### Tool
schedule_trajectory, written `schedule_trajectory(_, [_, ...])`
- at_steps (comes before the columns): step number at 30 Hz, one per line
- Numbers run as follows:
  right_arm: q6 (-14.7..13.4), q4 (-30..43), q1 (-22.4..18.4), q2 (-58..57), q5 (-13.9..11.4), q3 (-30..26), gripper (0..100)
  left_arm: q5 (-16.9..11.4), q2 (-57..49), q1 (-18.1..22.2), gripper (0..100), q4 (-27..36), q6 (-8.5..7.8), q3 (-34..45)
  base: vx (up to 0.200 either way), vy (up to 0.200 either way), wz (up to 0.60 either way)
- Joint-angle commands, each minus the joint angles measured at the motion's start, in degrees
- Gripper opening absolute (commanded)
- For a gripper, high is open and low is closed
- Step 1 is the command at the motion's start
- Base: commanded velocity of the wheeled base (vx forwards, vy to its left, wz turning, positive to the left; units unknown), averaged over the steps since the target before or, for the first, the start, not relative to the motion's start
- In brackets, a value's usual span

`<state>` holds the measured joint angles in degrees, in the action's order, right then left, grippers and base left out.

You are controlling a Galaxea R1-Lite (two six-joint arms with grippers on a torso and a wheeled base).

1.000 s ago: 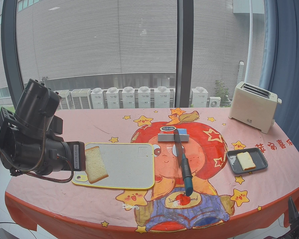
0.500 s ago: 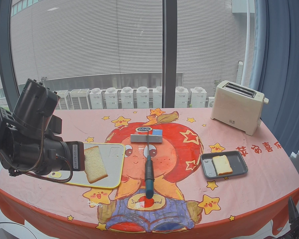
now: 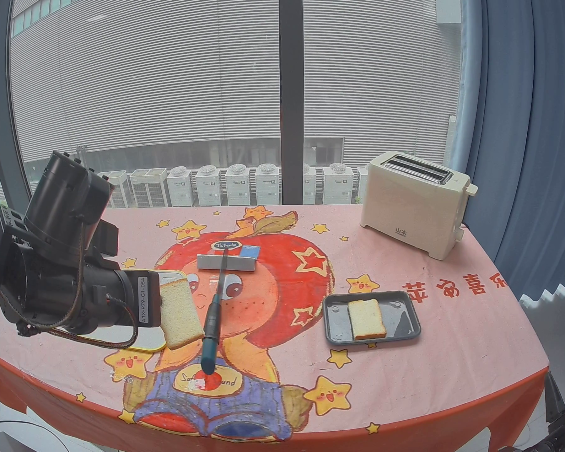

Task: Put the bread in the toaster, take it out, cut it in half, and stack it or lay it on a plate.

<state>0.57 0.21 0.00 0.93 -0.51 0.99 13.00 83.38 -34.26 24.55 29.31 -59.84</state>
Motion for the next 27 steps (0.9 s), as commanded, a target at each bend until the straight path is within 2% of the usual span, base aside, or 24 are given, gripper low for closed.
schedule_trajectory(1, [0.0, 0.1, 0.0, -0.9, 0.0, -1.0, 100, 0.0, 0.2, -0.1, 0, 0.0, -0.39, 0.6, 0.000, 0.000, 0.00])
schedule_trajectory(13, [0.0, 0.0, 0.0, -0.9, 0.0, -1.0, 100, -0.3, 0.0, -0.6, 0, -0.1, -1.18, 0.8, 0.000, 0.000, 0.00])
schedule_trajectory(15, [0.0, 0.0, 0.0, -0.9, 0.0, -1.0, 100, -1.0, -0.2, -0.8, 0, -0.1, -1.71, 0.9, 0.000, 0.000, 0.00])
schedule_trajectory(17, [0.0, 0.1, 0.0, -0.9, 0.0, -1.0, 100, -2.7, -0.2, -2.4, 0, -0.1, -2.76, 1.0, 0.000, 0.000, 0.00])
schedule_trajectory(18, [0.0, 0.1, 0.0, -0.9, 0.0, -1.0, 100, -2.7, -0.2, -2.4, 0, -0.1, -2.76, 1.0, 0.000, 0.000, 0.00])
schedule_trajectory(19, [0.0, 0.0, 0.0, -0.9, 0.0, -1.0, 100, -4.1, 0.0, -2.9, 0, -0.4, -2.85, 0.9, 0.000, 0.000, 0.00])
schedule_trajectory(23, [0.0, 0.1, 0.0, -0.9, 0.0, -1.0, 100, -6.4, 0.6, -3.4, 0, -5.2, -3.20, 1.0, 0.000, 0.000, 0.00])
schedule_trajectory(27, [0.0, 0.1, 0.0, -0.9, 0.0, -1.0, 100, -7.6, 2.3, -3.4, 0, -6.5, -5.75, 0.8, 0.000, 0.000, 0.00])
